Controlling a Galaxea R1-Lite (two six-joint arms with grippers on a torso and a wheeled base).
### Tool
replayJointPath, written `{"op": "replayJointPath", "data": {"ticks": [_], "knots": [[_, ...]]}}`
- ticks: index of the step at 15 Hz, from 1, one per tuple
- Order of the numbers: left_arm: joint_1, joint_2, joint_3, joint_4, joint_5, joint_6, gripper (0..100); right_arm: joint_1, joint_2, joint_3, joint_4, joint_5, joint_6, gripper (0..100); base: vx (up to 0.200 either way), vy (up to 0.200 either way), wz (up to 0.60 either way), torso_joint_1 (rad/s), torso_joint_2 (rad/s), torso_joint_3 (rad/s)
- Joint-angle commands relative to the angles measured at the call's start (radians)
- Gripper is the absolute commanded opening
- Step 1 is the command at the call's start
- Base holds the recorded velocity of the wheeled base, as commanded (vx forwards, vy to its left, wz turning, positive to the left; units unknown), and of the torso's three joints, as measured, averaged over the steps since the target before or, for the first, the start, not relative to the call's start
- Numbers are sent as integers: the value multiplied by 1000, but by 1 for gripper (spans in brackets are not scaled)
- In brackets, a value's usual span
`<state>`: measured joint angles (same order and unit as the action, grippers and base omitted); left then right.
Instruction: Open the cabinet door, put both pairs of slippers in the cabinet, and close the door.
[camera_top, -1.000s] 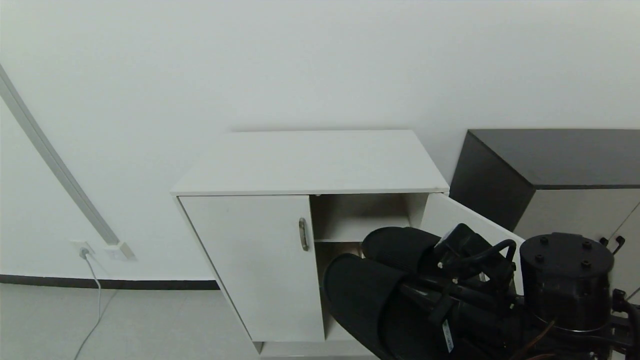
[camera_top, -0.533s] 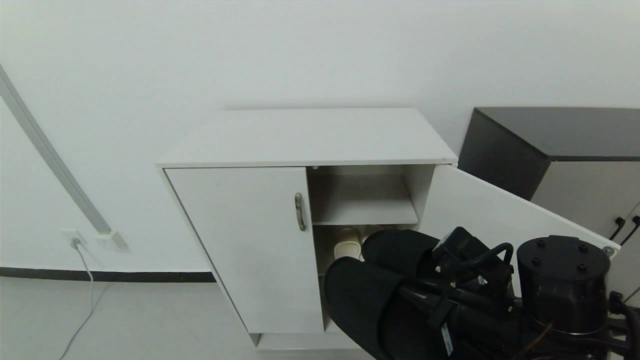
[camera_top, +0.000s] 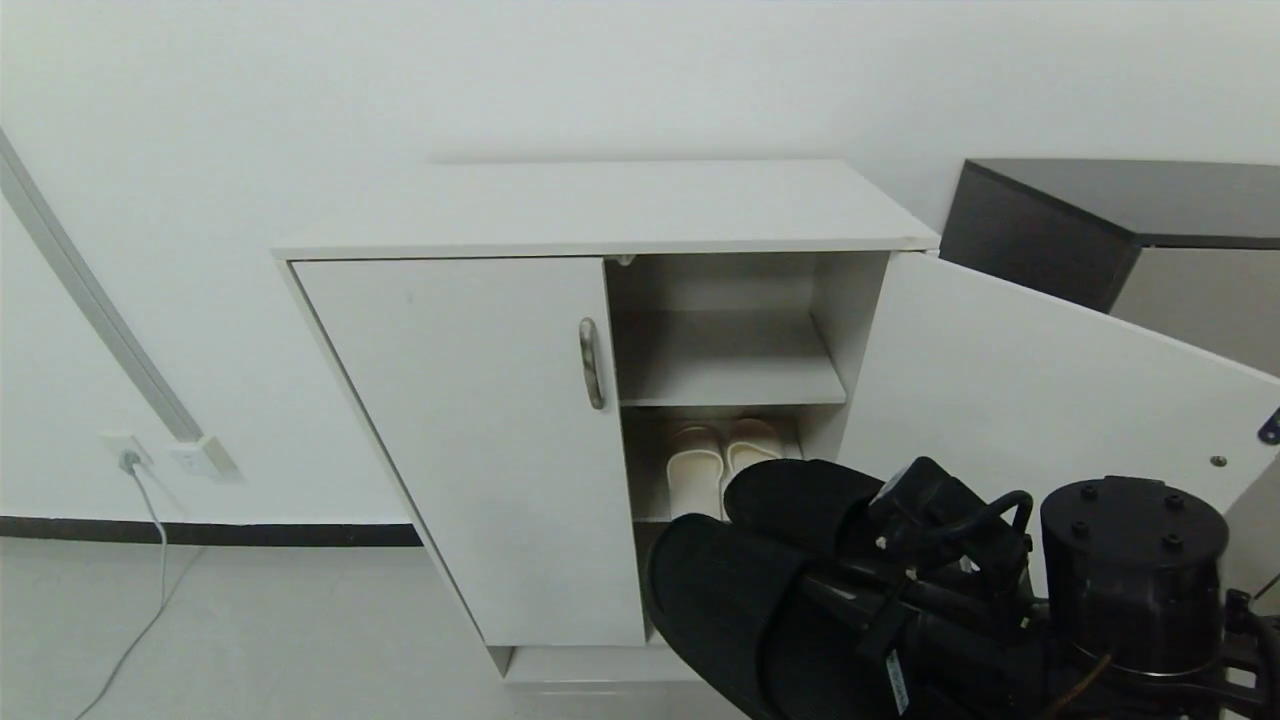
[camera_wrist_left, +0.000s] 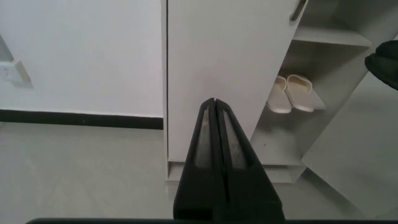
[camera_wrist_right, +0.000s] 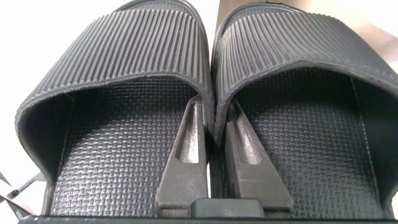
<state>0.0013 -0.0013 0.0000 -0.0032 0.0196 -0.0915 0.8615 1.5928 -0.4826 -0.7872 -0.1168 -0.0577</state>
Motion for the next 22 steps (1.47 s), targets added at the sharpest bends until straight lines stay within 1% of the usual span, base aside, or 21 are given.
{"op": "replayJointPath", "data": {"ticks": [1, 6, 10, 12, 14, 15, 16, 17, 18, 19, 20, 21, 22], "knots": [[0, 1, 0, -1, 0, -1, 0, 1, 3, 1, -1, 0, 1, 0, 0, 0, 0, -115, 466, 344], [0, 1, 0, -1, 0, -1, 0, 5, 9, 2, -1, -1, 1, 0, 0, 0, 0, -92, 450, 361], [0, 1, 0, 0, 0, -1, 0, 10, 15, 15, -1, -1, 4, 0, 0, 0, 0, -28, 406, 378], [0, 1, 0, 0, -1, 7, 0, 16, 15, 19, -1, -3, 9, 0, 0, 0, 0, -5, 127, 129], [0, 1, 0, 0, -3, 6, 0, 33, 29, 24, -4, -9, 1, 0, 0, 0, 0, -4, 25, 18], [0, 1, 0, 0, 0, 12, 0, 59, 38, 18, -35, -32, 6, 0, 0, 0, 0, 0, 0, 0], [0, 1, 0, 0, 0, 7, 0, 65, 78, -24, -40, -101, 7, 0, 0, 0, 0, 0, 0, 0], [0, 1, 0, 0, 0, 9, 0, 79, 131, -83, -40, -228, 39, 0, 0, 0, 0, 0, 0, 0], [0, 1, 0, 0, 0, 13, 0, 99, 179, -145, -35, -343, 110, 0, 0, 0, 0, 0, 0, 0], [0, 1, 0, 0, -1, 16, 0, 108, 214, -197, -14, -406, 142, 0, 0, 0, 0, 0, 0, 0], [0, 1, 0, 0, -1, 16, 0, 113, 223, -241, 23, -448, 157, 0, 0, 0, 0, 0, 0, 0], [0, 1, 0, 0, 0, 15, 0, 114, 220, -294, 74, -455, 179, 0, 0, 0, 0, 0, 0, 0], [0, 1, 0, 0, 2, 15, 0, 116, 208, -347, 152, -463, 220, 0, 0, 0, 0, 0, 0, 0]]}}
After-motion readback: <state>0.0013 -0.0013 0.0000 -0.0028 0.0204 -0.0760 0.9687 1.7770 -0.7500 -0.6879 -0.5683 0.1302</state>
